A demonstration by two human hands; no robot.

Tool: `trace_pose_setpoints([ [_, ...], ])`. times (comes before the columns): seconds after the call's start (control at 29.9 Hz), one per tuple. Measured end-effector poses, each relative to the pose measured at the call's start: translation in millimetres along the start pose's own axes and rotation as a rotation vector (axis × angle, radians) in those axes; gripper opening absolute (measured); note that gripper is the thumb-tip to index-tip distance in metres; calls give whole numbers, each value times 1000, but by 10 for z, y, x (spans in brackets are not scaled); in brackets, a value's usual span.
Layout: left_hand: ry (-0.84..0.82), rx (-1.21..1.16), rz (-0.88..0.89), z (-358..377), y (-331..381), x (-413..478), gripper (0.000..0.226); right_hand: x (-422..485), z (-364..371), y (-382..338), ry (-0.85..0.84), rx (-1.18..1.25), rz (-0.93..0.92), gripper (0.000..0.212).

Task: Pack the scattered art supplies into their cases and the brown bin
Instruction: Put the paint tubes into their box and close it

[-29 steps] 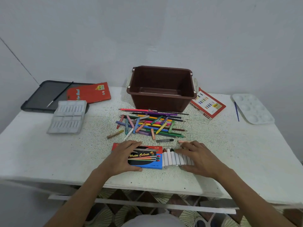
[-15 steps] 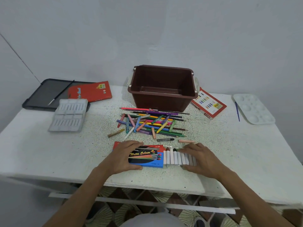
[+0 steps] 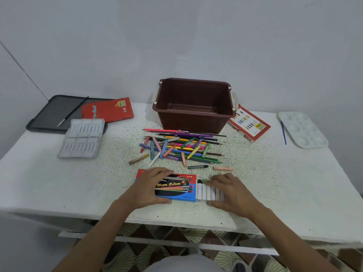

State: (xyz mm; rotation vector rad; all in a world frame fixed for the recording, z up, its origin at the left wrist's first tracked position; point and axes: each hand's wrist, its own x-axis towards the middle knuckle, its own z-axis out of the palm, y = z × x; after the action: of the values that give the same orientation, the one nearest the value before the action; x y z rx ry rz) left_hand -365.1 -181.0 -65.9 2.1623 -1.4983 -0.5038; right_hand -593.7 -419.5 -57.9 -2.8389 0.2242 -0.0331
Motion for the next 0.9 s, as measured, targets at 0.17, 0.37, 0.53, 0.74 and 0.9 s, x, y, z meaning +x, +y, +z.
trace_pose_setpoints([
  [0.17, -28, 6, -9, -27, 29, 33, 97, 99, 54, -153, 39, 2, -5, 63],
  [0.37, -15, 3, -22, -20, 15, 35, 97, 162, 110, -260, 45, 100, 23, 66],
  [0.53, 8, 1, -40, 3, 1, 57, 100, 62, 19, -133, 148, 122, 169, 59],
  [0.74, 5, 24, -41, 17, -8, 103, 101, -18, 21, -189, 400, 419, 493, 25],
  [0.9, 0, 28, -38, 29, -23, 119, 103, 65, 49, -328, 433, 512, 564, 20],
])
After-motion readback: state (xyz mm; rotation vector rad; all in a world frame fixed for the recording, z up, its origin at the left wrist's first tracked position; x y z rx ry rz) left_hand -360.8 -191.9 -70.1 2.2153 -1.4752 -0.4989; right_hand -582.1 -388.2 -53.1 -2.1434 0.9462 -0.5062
